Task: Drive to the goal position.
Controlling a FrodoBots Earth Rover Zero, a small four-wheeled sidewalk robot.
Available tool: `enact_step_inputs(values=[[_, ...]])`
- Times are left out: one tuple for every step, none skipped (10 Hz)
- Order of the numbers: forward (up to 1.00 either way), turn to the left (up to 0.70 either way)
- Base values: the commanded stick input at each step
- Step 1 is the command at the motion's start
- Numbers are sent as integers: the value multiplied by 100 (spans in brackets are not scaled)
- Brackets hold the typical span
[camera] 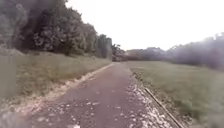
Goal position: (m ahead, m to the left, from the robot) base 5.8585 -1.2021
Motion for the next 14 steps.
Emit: enact_step_inputs(values=[[70, -13], [70, -7], [70, 0], [70, 0], [70, 0], [70, -13], [70, -14], [70, -1], [70, 0], [70, -12], [70, -13], [70, 0], [70, 0], [70, 0]])
